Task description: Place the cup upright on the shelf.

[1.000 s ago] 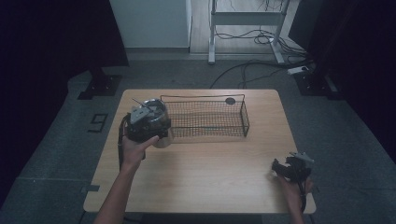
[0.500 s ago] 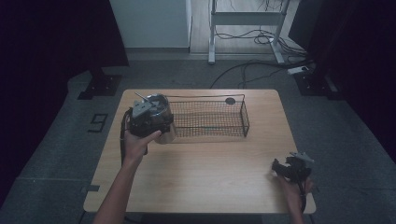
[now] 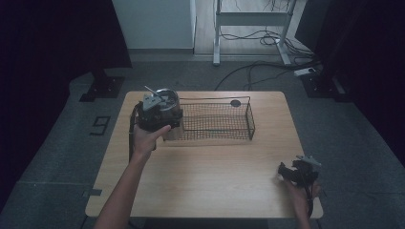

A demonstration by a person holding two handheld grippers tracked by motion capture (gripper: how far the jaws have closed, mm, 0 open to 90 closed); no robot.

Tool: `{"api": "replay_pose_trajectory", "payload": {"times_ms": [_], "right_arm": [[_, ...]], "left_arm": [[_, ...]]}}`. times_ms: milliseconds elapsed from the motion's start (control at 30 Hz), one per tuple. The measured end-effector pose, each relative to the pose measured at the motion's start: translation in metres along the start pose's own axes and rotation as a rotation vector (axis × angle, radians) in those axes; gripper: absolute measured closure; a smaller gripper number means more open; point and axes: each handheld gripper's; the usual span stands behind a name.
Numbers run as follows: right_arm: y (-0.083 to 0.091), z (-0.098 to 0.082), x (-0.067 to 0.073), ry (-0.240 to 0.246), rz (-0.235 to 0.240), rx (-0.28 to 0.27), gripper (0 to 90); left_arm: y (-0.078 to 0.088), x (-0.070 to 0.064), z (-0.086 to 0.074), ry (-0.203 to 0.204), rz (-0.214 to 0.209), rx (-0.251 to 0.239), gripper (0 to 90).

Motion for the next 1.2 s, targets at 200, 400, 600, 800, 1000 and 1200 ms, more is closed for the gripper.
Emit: {"api": "replay_pose_trajectory", "payload": {"times_ms": [200, 400, 600, 800, 1000, 1200], "right_arm": [[0.000, 0.000, 0.000, 0.000, 0.000, 0.000, 12.9], [0.000, 0.000, 0.000, 0.000, 0.000, 0.000, 12.9], [0.000, 0.000, 0.000, 0.001, 0.000, 0.000, 12.8], [0.000, 0.000, 0.000, 0.001, 0.000, 0.000, 12.8], [0.000, 0.000, 0.000, 0.001, 0.000, 0.000, 12.8], [0.000, 0.000, 0.000, 0.001, 0.000, -0.001, 12.9]], "left_arm": [[-0.010, -0.001, 0.005, 0.009, -0.007, 0.013, 4.1], [-0.019, -0.001, 0.009, 0.020, -0.009, 0.022, 4.1], [-0.028, -0.003, 0.013, 0.016, -0.017, 0.030, 4.1], [-0.039, -0.007, 0.015, 0.008, -0.028, 0.037, 4.1], [-0.050, -0.011, 0.021, 0.008, -0.030, 0.043, 4.1], [-0.059, -0.017, 0.032, -0.006, -0.028, 0.043, 4.1]]}}
Point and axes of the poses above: each handheld gripper's, and its own axes: y roughly backward along the jaws, z roughly out of its top, x roughly to its left
